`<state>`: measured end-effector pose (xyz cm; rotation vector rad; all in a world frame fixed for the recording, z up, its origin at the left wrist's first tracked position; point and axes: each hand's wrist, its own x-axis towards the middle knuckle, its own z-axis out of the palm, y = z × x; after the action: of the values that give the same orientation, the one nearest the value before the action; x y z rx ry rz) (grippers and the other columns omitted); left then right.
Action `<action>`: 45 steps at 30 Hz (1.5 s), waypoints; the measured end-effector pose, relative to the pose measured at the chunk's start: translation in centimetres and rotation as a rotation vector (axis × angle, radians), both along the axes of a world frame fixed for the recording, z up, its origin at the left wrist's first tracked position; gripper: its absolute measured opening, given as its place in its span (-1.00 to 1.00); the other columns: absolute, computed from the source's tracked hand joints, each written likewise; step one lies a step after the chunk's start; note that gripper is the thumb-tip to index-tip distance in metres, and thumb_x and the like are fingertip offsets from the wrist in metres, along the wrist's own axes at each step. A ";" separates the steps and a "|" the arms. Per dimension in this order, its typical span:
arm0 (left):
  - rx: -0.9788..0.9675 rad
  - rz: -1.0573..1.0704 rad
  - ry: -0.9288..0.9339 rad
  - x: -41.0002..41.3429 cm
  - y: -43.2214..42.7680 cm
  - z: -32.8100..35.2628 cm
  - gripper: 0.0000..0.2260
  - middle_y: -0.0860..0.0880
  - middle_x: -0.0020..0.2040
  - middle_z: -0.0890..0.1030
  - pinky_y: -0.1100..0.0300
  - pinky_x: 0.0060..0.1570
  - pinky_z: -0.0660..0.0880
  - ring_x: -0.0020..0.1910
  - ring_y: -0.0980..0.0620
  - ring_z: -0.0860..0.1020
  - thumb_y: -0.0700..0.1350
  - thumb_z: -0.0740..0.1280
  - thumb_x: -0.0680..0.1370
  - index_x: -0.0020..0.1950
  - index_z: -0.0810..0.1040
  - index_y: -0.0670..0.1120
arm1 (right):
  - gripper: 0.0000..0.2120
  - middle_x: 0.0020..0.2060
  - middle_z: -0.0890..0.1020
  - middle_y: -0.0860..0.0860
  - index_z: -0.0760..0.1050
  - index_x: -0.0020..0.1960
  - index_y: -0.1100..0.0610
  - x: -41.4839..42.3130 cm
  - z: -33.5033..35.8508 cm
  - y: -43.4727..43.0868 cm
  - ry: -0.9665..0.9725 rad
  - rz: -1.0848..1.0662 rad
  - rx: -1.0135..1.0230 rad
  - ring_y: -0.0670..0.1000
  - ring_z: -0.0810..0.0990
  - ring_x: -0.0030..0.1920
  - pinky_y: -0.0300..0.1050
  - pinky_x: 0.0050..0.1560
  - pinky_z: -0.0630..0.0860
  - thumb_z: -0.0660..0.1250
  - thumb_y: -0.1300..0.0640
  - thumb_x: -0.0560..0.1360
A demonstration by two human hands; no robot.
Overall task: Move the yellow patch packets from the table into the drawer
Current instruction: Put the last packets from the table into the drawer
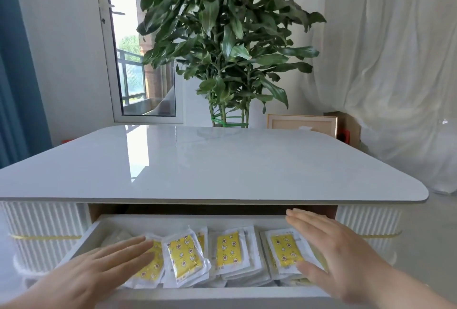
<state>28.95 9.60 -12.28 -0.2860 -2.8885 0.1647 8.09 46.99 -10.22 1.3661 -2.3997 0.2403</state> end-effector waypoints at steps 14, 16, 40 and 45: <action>-0.016 -0.208 0.143 -0.2 -0.8 -1.4 -0.68 0.20 -0.19 0.63 0.42 -0.34 0.49 -0.28 0.26 0.59 0.18 0.14 0.58 0.11 0.60 0.07 | -0.45 -0.13 0.62 -0.23 0.58 0.03 -0.10 0.4 0.5 -0.7 0.121 0.155 0.204 -0.20 0.59 -0.09 -0.31 -0.08 0.52 0.18 -0.48 0.33; -0.114 -0.257 0.282 -0.3 -0.6 -1.9 -0.73 0.12 -0.38 0.53 0.34 -0.49 0.45 -0.47 0.17 0.51 0.09 0.15 0.59 0.08 0.57 0.01 | -0.58 -0.40 0.53 -0.17 0.56 -0.27 -0.05 0.2 -0.2 -0.6 0.276 0.230 0.140 -0.14 0.51 -0.35 -0.31 -0.35 0.43 0.24 -0.39 0.40; -0.257 0.112 0.548 -6.1 -1.4 -4.3 -0.51 -0.27 0.41 0.38 -0.25 0.37 0.20 0.44 -0.19 0.29 0.01 0.01 0.63 0.38 0.38 -0.32 | -0.33 0.48 0.19 0.22 0.09 0.48 0.33 -5.2 -5.9 -4.1 0.530 -0.068 -0.075 0.18 0.06 0.54 0.22 0.46 0.11 -0.02 -0.17 0.60; -0.281 0.183 0.524 -8.6 -2.6 -4.3 -0.49 -0.27 0.44 0.34 -0.24 0.39 0.18 0.46 -0.20 0.26 -0.02 0.11 0.56 0.40 0.34 -0.32 | -0.31 0.51 0.14 0.23 -0.01 0.50 0.31 -6.8 -5.5 -5.6 0.389 -0.254 0.010 0.15 -0.02 0.55 0.22 0.45 0.07 -0.15 -0.20 0.60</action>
<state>20.31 6.97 -16.60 -0.0151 -2.3617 0.5854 1.27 41.44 -15.72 0.9878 -2.2113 -0.0981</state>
